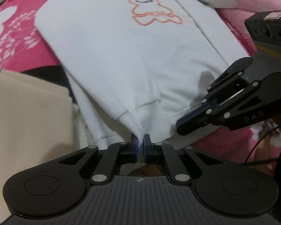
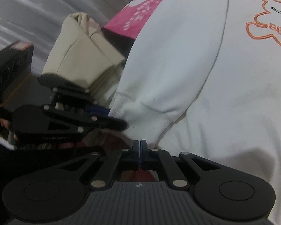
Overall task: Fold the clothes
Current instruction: 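Pinch the sleeve cuff with the left tool while the right tool pinches it too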
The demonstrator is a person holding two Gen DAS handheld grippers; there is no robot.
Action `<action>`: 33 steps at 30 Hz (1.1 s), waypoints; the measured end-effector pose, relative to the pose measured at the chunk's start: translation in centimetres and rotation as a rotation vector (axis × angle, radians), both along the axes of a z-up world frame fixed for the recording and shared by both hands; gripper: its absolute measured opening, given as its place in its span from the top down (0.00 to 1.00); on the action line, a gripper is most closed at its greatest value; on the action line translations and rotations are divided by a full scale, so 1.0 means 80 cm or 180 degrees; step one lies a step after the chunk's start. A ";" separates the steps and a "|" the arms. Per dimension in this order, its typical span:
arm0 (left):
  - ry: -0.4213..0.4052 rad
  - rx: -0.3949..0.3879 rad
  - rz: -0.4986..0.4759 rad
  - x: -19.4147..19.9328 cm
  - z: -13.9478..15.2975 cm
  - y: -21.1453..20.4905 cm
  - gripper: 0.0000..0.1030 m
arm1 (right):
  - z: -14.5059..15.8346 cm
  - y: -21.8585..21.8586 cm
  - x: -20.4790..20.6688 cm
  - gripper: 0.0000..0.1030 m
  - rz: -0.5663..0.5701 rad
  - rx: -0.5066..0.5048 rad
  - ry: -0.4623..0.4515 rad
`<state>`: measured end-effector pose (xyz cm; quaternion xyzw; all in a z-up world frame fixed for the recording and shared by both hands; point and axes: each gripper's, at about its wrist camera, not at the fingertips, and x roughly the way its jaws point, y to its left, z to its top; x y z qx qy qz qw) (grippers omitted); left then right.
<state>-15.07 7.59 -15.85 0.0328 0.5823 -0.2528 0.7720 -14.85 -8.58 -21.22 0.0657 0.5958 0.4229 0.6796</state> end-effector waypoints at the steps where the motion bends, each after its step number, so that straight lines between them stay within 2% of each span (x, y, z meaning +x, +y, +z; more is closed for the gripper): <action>1: 0.0014 0.0032 -0.0020 -0.001 -0.003 0.000 0.96 | -0.002 0.000 -0.001 0.99 0.0007 -0.0021 0.0009; 4: 0.0082 0.0057 -0.0039 0.001 -0.015 0.003 0.96 | -0.010 -0.001 0.001 0.99 -0.0049 -0.0083 0.0070; 7: 0.0080 0.0032 -0.0027 0.000 -0.019 0.005 0.96 | -0.011 -0.008 0.015 0.94 -0.0303 -0.0001 0.0148; 11: 0.0047 0.0019 0.0002 -0.002 -0.024 0.008 0.96 | -0.017 -0.010 0.033 0.65 -0.0571 0.0126 0.0239; 12: 0.0039 0.0023 0.0012 -0.003 -0.025 0.006 0.96 | -0.019 -0.011 0.034 0.65 -0.0598 0.0142 0.0258; 15: 0.0023 -0.0007 0.0023 -0.005 -0.028 0.006 0.96 | -0.034 -0.005 0.036 0.65 -0.0635 0.0170 0.0369; 18: 0.0007 -0.0008 0.0028 -0.005 -0.031 0.006 0.96 | -0.045 0.004 0.032 0.65 -0.0594 0.0152 0.0316; 19: 0.0002 -0.0003 0.0043 -0.005 -0.032 0.005 0.96 | -0.045 0.008 0.029 0.69 -0.0573 0.0154 0.0273; 20: -0.0004 -0.0006 0.0059 -0.006 -0.032 0.004 0.96 | -0.044 0.009 0.027 0.81 -0.0547 0.0146 0.0223; 21: -0.0008 -0.0031 0.0079 -0.007 -0.031 0.004 0.96 | -0.040 0.009 0.026 0.88 -0.0515 0.0127 0.0167; 23: -0.0011 -0.0106 0.0102 -0.008 -0.026 0.003 0.96 | -0.030 0.006 0.023 0.93 -0.0457 0.0104 0.0066; 28: 0.0008 -0.0371 0.0052 -0.010 -0.005 0.006 0.96 | 0.013 -0.015 0.005 0.93 -0.0273 0.0101 -0.0173; 33: 0.0025 -0.0219 -0.0168 -0.018 -0.023 -0.017 0.96 | -0.001 -0.015 -0.006 0.93 -0.0259 -0.0087 -0.0102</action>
